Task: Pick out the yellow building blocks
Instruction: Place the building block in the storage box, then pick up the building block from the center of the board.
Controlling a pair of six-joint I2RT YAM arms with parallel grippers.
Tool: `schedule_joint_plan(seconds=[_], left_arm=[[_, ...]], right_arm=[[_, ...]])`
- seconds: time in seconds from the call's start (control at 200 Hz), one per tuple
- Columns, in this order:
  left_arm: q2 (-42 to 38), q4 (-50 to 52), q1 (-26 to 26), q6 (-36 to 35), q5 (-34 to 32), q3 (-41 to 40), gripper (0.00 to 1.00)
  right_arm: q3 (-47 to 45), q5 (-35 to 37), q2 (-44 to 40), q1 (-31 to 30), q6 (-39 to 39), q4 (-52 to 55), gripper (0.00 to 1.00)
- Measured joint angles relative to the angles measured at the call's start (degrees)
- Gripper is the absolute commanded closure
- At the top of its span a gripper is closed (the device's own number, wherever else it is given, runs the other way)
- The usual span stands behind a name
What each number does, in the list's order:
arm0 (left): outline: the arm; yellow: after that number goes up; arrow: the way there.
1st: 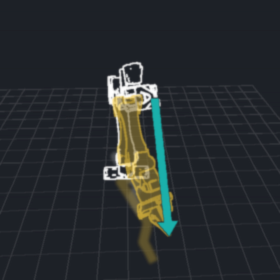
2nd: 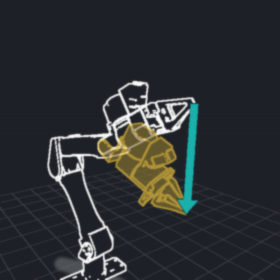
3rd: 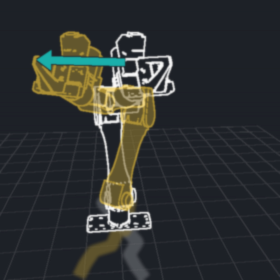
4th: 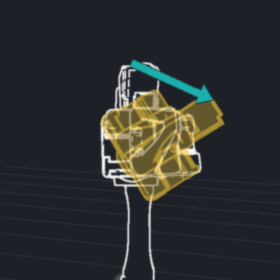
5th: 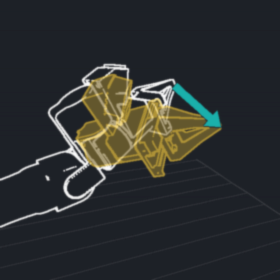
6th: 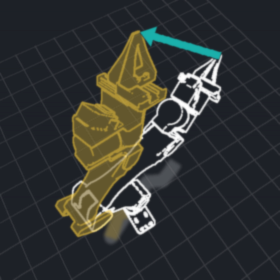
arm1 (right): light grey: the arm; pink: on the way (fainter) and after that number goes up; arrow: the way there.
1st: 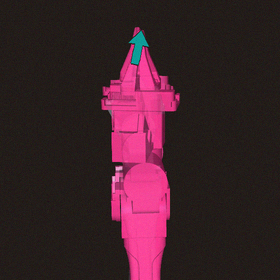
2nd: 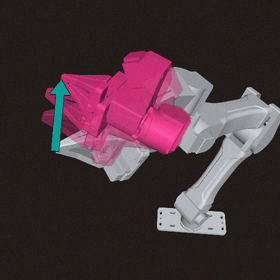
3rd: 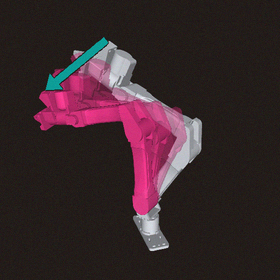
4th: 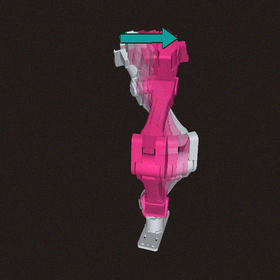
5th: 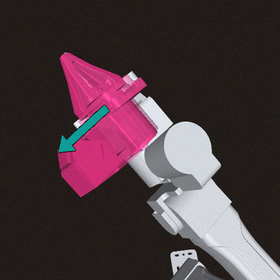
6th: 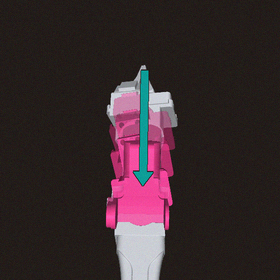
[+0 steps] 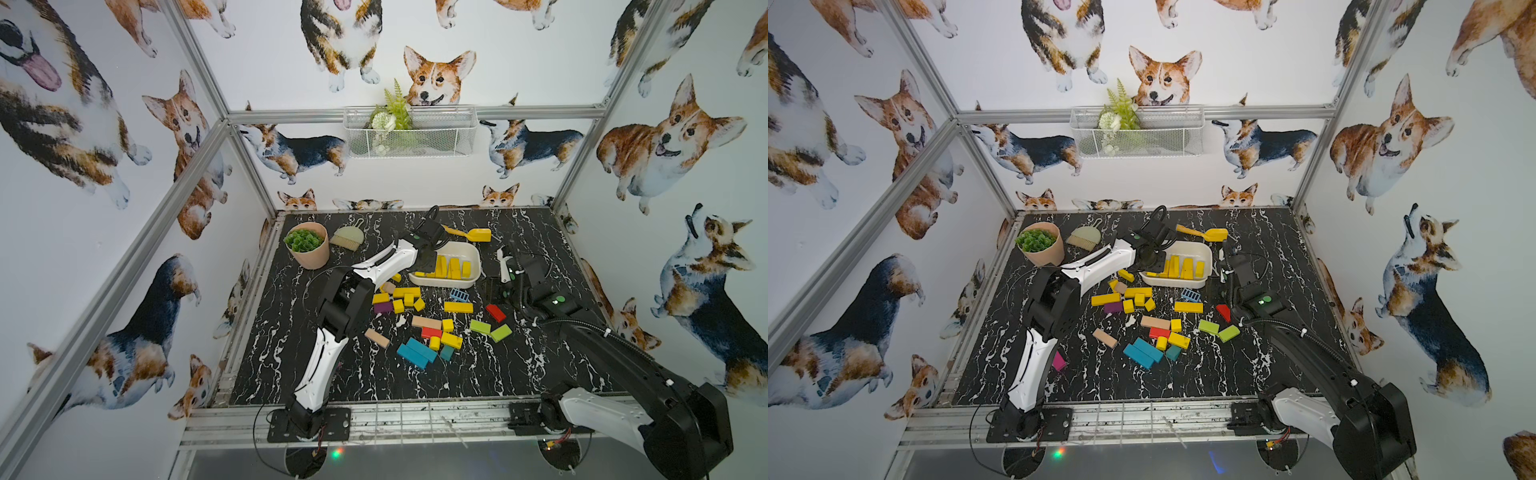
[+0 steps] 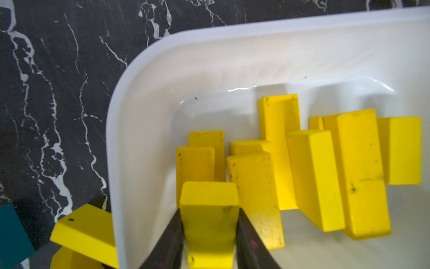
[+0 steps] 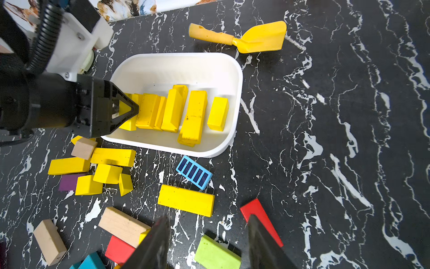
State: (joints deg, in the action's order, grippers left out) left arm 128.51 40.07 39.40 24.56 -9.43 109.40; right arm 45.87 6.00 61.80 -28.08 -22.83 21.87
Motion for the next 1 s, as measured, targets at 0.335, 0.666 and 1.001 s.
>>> schedule_joint_plan(seconds=[0.335, 0.666, 1.001], left_arm=[[-10.32, -2.12, 0.09, -1.51, -0.87, -3.23, 0.49], [-31.21, -17.22, 0.26, -0.87, -1.79, -25.88, 0.54], [-42.38, -29.53, 0.26, 5.35, -1.07, -47.06, 0.55]], right_arm=[[1.9, -2.12, 1.81, -0.02, 0.26, 1.57, 0.46], [5.14, -5.66, 8.96, -9.68, 7.06, 6.43, 0.45], [4.24, -6.75, 17.0, -16.37, 5.09, 8.61, 0.36]])
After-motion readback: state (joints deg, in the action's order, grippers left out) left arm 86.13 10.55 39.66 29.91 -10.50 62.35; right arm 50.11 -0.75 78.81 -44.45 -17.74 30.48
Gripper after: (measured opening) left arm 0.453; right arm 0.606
